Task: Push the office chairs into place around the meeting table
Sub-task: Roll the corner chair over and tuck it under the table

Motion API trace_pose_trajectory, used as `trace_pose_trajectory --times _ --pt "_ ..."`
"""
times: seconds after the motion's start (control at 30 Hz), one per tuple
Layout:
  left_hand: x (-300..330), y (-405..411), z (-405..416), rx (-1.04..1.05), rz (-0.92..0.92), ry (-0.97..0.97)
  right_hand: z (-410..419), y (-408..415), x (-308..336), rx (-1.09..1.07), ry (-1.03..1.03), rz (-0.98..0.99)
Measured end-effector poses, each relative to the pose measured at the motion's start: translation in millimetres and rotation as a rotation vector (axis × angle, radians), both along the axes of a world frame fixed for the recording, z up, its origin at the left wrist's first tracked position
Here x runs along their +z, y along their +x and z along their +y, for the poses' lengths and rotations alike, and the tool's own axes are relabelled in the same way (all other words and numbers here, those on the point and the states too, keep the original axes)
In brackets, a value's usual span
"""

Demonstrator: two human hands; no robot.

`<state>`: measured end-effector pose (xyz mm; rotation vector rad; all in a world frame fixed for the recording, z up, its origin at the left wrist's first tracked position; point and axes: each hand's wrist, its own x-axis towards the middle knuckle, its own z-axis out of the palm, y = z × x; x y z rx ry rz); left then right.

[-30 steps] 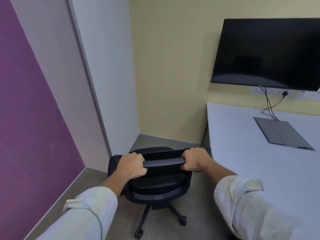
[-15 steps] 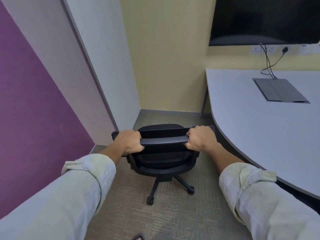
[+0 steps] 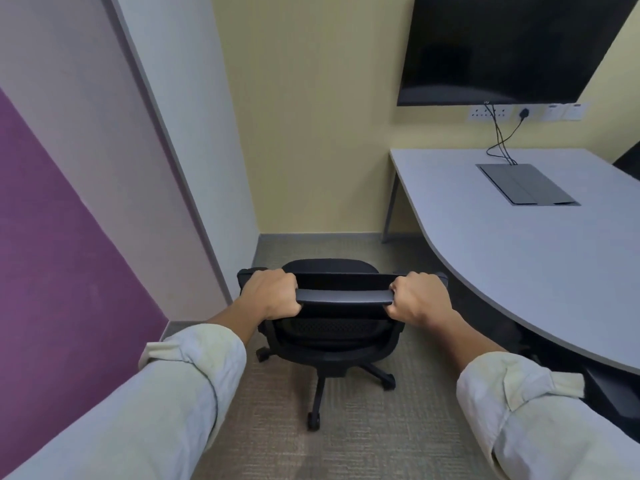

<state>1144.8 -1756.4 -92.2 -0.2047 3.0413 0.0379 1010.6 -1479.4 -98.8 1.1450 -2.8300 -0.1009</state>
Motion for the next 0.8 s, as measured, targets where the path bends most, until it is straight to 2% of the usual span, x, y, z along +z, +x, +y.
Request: trace_pose_trajectory --times 0.37,0.8 --pt "0.9 -24.5 -93.1 -0.176 -0.025 -0.066 -72.1 26.5 -3.0 -0.147 -0.014 0.044" --pt "-7.5 -103.2 -198.5 -0.323 -0.015 -0.146 -162.4 3.3 -4.7 -0.274 -0.085 0.054"
